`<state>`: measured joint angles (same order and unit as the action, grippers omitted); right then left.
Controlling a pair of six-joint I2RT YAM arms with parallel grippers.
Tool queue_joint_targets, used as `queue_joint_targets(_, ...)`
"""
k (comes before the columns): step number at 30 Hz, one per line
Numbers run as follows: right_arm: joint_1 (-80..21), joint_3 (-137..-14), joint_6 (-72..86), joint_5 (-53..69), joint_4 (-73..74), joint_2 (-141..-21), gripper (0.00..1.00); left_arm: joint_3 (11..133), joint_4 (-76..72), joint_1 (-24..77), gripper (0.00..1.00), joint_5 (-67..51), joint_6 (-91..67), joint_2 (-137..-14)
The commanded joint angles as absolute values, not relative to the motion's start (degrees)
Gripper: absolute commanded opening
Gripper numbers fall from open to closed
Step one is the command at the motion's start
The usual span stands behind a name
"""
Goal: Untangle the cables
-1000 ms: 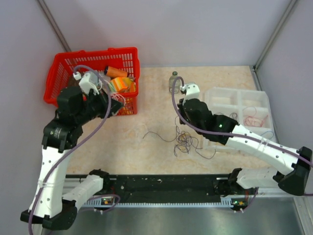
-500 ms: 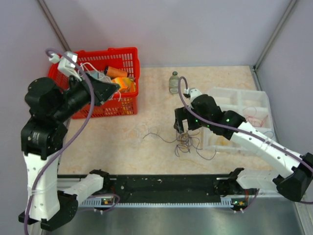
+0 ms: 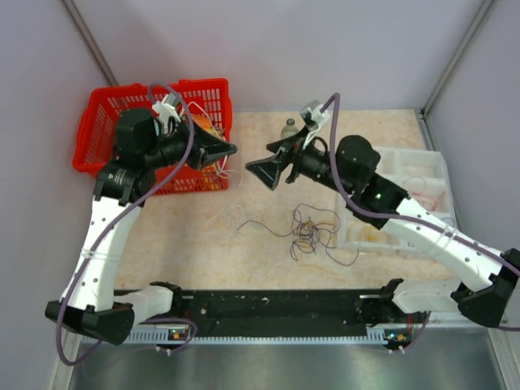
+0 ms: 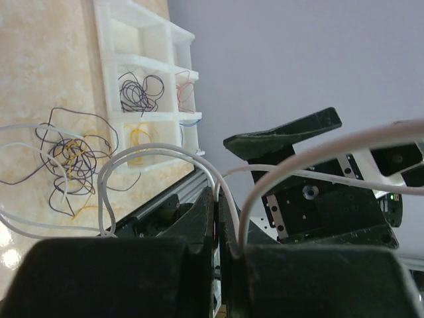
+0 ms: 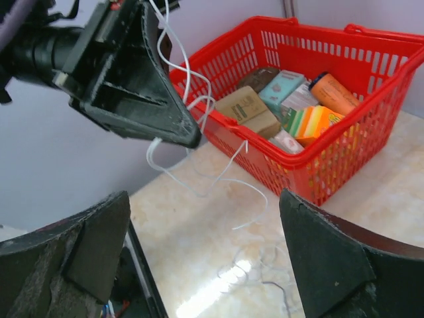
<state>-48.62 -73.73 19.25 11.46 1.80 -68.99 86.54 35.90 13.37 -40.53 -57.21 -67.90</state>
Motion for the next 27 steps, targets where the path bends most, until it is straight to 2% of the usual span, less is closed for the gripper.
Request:
queue_joint_targets(1,-55.71,-74.25,20.74,-2.35,-8.27,-73.2,0.88,81.67,30.94,13.1,0.0,-36.22,-66.43,-62.32)
queue_joint_targets(4,-58.79,-79.61,18.64,-6.15,-6.42,-76.98,0.88,78.32,31.81,13.1,0.0,-34.81,-71.09,-61.35)
queue_joint_targets(16,-62.84,-84.2,20.3,-7.21,-2.99,-82.62,0.57,76.99,34.45,13.1,0.0,-29.88,-74.62,-59.24)
queue_joint_targets(18,-62.93,-84.2,20.3,-6.86,-3.51,-82.79,0.5,76.73,34.8,13.1,0.0,-29.18,-74.44,-58.8)
queue_joint_targets(27,-63.54,-85.87,21.09,-5.19,-2.64,-85.34,0.44,74.62,33.05,13.1,0.0,-28.39,-75.85,-57.74)
